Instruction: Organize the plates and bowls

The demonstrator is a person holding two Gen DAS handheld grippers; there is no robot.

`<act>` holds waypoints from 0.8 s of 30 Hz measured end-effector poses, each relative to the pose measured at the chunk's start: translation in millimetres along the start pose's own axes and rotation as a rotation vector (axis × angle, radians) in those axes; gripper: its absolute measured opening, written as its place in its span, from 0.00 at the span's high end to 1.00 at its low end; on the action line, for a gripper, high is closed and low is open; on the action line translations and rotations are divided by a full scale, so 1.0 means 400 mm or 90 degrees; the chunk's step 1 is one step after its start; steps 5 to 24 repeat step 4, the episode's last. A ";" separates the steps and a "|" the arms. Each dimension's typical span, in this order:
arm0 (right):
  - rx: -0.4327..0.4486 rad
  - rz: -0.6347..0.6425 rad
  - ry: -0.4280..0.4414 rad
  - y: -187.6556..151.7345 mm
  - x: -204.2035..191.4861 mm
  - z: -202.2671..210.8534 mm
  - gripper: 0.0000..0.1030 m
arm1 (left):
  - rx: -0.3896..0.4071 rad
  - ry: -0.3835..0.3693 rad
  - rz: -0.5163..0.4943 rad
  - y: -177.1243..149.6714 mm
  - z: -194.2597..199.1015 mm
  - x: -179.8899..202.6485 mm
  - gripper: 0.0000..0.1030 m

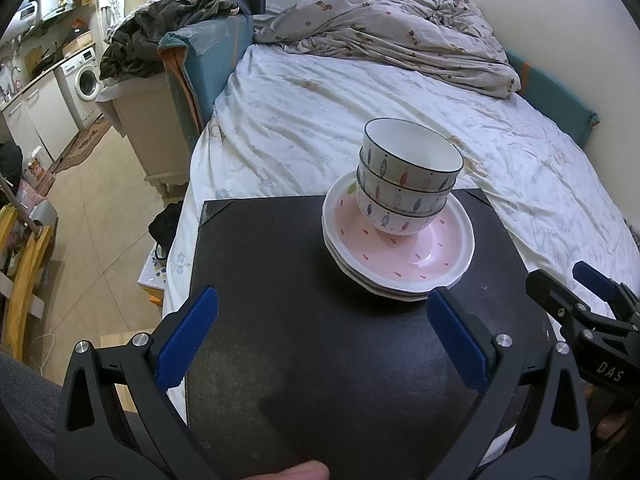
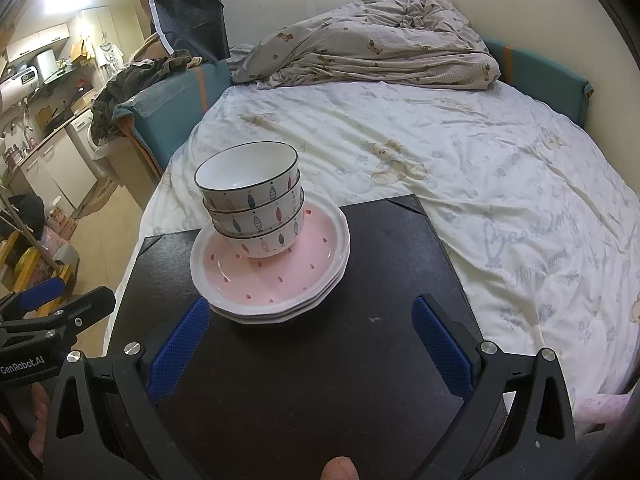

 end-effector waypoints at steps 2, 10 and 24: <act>0.000 0.001 0.000 0.000 0.000 0.000 0.00 | 0.002 -0.002 0.005 -0.001 0.002 -0.003 0.00; 0.001 0.001 0.001 0.000 -0.001 0.000 0.00 | 0.001 -0.002 0.005 -0.001 0.003 -0.004 0.00; 0.001 0.001 0.001 0.000 -0.001 0.000 0.00 | 0.001 -0.002 0.005 -0.001 0.003 -0.004 0.00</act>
Point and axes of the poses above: each gripper's, at about its wrist camera, not at the fingertips, and z roughly against the way its jaws point, x to its right, y to its top, the point moved 2 cm from there along -z, roughly the way its jaws point, and after that the axes turned 9 degrees about z, right-handed, at the moved point
